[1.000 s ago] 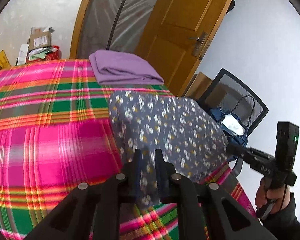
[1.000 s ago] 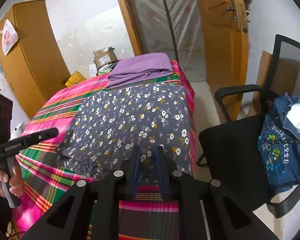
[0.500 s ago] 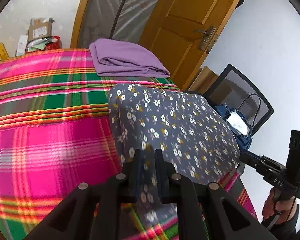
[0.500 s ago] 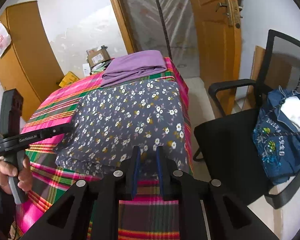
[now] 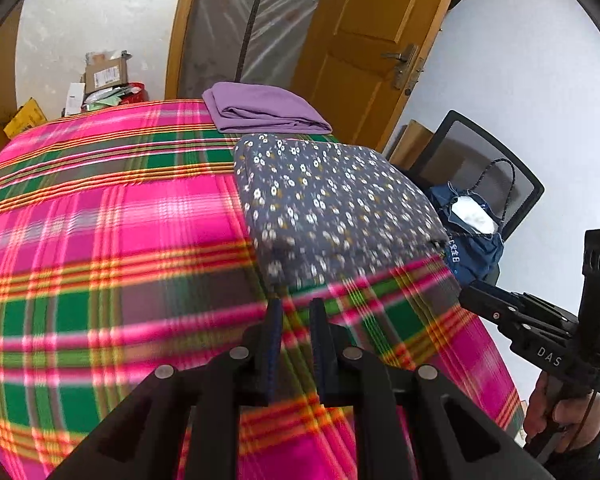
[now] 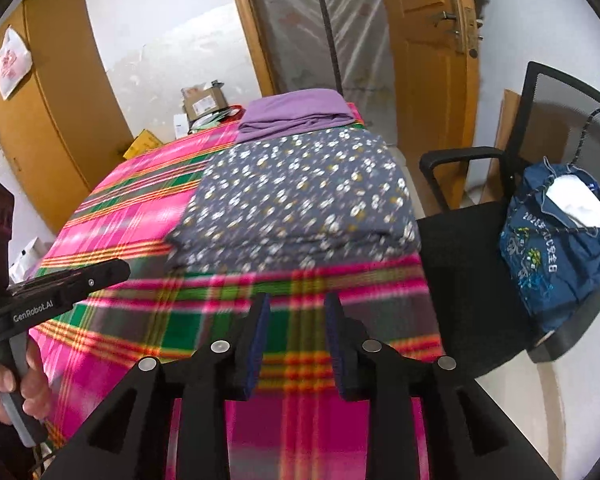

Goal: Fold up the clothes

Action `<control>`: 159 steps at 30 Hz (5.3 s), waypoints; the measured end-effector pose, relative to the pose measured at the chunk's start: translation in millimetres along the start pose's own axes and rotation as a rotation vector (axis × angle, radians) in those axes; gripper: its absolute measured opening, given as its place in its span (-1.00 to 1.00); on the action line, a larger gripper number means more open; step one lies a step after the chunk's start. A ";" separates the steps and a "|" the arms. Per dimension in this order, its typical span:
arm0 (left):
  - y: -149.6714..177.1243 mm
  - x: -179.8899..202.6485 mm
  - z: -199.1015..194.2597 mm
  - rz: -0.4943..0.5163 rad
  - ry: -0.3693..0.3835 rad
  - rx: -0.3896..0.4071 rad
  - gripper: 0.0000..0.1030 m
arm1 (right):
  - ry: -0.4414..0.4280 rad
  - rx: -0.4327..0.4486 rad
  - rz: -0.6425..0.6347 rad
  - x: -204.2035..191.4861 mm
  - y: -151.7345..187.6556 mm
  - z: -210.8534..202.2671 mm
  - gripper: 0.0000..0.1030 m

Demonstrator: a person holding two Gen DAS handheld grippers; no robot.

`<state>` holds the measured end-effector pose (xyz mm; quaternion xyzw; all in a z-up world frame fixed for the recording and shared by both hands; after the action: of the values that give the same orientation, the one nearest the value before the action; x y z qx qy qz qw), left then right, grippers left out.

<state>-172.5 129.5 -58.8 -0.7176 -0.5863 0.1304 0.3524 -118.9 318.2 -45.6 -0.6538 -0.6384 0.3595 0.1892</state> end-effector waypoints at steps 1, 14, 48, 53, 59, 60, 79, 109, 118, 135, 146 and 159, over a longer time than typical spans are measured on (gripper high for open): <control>3.6 0.1 -5.2 0.001 -0.001 0.003 -0.75 | -0.003 0.005 0.001 -2.6 3.5 -4.3 -0.26; 32.7 10.1 -63.2 0.056 -0.043 0.078 -0.74 | 0.049 0.073 -0.073 -17.8 18.0 -98.6 -0.22; 65.9 5.4 -76.7 0.046 -0.121 0.105 -0.72 | 0.138 0.004 -0.064 -28.4 62.2 -54.2 -0.21; 68.6 3.6 -77.8 0.053 -0.133 0.102 -0.72 | 0.129 0.004 -0.072 -33.6 61.3 -52.1 -0.21; 71.4 0.5 -77.4 0.032 -0.119 0.100 -0.72 | 0.117 0.000 -0.081 -38.4 62.7 -49.1 -0.21; 71.5 0.3 -77.7 0.028 -0.118 0.103 -0.72 | 0.117 -0.001 -0.081 -38.4 63.0 -48.6 -0.21; 75.4 19.4 -64.0 0.115 -0.119 0.056 -0.72 | 0.108 -0.003 -0.065 -27.9 63.2 -44.8 -0.21; 78.0 30.0 -59.5 0.155 -0.069 0.064 -0.72 | 0.114 -0.020 -0.095 -34.1 58.4 -34.2 -0.21; 77.4 36.3 -59.5 0.133 -0.004 0.054 -0.72 | 0.113 -0.023 -0.115 -40.1 54.0 -31.5 -0.21; 75.5 44.5 -63.2 0.173 -0.032 0.091 -0.71 | 0.122 -0.027 -0.117 -37.3 53.3 -31.6 -0.21; 82.0 47.8 -56.2 0.190 -0.041 0.064 -0.71 | 0.125 -0.032 -0.120 -35.6 55.4 -29.7 -0.21; 85.5 45.6 -51.2 0.176 -0.037 0.038 -0.71 | 0.127 -0.038 -0.119 -35.7 58.4 -28.5 -0.21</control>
<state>-64.9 148.5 -68.1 -0.7570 -0.5250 0.1850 0.3422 -55.2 283.0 -59.6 -0.6397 -0.6694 0.2932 0.2381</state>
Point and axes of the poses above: each gripper's, at about its wrist camera, not at the fingertips, and z roughly the way its jaws point, x to its right, y to its underside, the point moved 9 cm from there along z, roughly the way its jaws point, and after that the axes turned 3 degrees about -y, right-handed, at the moved point
